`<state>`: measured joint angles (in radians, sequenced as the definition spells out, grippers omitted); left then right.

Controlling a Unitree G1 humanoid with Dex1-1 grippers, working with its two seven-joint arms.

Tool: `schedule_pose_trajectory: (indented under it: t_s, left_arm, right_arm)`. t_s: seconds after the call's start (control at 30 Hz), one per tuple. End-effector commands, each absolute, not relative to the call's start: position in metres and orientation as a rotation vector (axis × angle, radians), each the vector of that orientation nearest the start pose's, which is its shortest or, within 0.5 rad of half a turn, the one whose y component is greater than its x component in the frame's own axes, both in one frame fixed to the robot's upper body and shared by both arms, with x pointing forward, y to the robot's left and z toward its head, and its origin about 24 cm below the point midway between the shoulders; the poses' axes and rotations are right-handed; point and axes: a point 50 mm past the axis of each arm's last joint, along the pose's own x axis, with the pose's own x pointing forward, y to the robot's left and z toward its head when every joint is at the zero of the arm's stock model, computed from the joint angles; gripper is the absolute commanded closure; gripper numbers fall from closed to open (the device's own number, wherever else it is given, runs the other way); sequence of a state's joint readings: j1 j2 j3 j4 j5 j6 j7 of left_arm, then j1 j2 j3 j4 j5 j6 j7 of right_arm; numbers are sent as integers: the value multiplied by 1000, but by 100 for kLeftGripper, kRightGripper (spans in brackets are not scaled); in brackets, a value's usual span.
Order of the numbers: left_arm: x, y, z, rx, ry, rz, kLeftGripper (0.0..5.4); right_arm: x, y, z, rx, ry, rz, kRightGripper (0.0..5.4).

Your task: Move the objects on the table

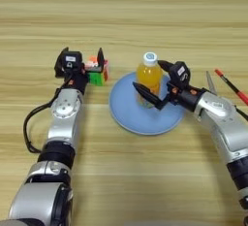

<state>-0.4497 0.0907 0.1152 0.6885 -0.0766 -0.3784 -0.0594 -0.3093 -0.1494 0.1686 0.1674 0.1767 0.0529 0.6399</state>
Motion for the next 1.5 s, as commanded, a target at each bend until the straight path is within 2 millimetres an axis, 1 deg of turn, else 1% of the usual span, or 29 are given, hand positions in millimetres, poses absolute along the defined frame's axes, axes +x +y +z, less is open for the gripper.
schedule_pose_trajectory:
  t_s: [0.03,0.23,0.5,0.63,0.77,0.9,0.97,1.07,1.13,1.23,1.33,1.4,1.5]
  left_arm:
    - [330,165,47,-2,-130,-17,0]
    - [330,166,47,-2,-130,-17,0]
    - [330,166,47,-1,-130,-18,0]
    - [330,166,47,-1,-130,-18,0]
    - [330,165,48,-2,-134,-20,0]
    - [329,163,53,9,-169,-28,0]
    - [329,163,53,10,-170,-28,0]
    - [329,163,53,7,-172,-28,0]
    - [329,163,54,5,-176,-29,0]
    - [329,162,55,1,-188,-34,0]
    - [329,162,56,4,-195,-37,0]
    - [329,162,56,7,-198,-38,0]
    - [329,163,56,7,-197,-39,0]
  right_arm:
    - [291,-93,89,-51,-108,857,3]
    - [289,-97,111,-38,-207,826,3]
    - [289,-110,139,5,-322,752,3]
    - [297,-128,147,2,-366,619,3]
    - [309,-159,148,-4,-376,413,3]
    - [319,-189,137,-19,-321,230,3]
    - [326,-200,128,-46,-282,156,3]
    - [334,-212,115,-53,-219,85,3]
    - [338,-215,104,-52,-175,51,3]
    - [342,-220,86,-106,-102,-11,3]
    - [346,-222,68,-117,-18,-25,3]
    - [347,-222,64,-107,-6,-24,3]
    - [349,-222,67,-101,-27,-21,3]
